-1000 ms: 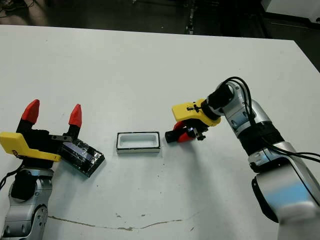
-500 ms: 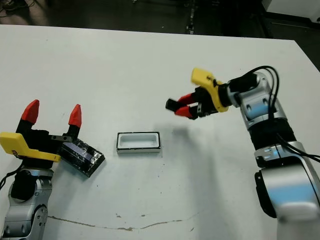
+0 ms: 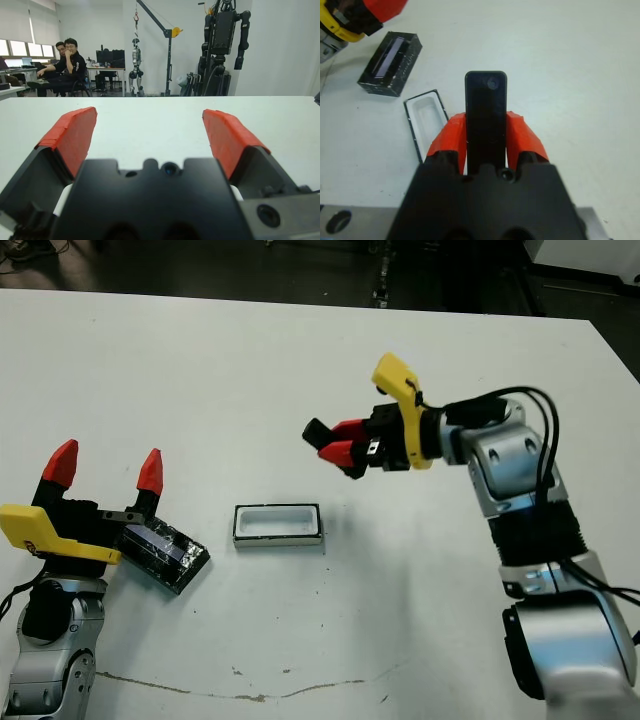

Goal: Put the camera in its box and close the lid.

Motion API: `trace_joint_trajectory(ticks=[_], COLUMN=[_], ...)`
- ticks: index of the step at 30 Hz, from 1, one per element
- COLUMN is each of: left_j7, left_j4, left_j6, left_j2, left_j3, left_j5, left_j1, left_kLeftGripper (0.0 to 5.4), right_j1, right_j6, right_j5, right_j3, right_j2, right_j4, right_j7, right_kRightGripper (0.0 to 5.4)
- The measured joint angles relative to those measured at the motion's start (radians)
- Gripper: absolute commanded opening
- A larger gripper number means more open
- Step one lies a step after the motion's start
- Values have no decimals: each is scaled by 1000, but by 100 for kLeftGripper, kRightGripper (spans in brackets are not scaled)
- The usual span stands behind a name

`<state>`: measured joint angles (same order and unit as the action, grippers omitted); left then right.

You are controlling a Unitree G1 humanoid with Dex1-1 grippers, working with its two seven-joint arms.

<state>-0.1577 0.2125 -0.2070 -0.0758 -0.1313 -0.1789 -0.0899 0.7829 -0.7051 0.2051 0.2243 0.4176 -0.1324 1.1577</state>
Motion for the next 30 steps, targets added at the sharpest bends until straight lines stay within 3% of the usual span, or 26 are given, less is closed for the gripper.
trace_joint_trajectory(ticks=[7, 13, 30], left_j7=[1, 2, 2], left_j4=[0, 0, 0], left_j6=[0, 0, 1], left_j2=[0, 0, 0], left_j3=[0, 0, 0], left_j5=[-4, -4, -5], left_j1=[0, 0, 1], left_kLeftGripper=[540, 540, 540], right_j1=[3, 20, 75], right_j6=[10, 90, 48], right_j5=[5, 5, 1], right_j3=[51, 91, 192], right_j2=[-26, -41, -78], right_j4=[1, -23, -56], right_j7=[-1, 18, 35], right_kRightGripper=[167, 167, 167])
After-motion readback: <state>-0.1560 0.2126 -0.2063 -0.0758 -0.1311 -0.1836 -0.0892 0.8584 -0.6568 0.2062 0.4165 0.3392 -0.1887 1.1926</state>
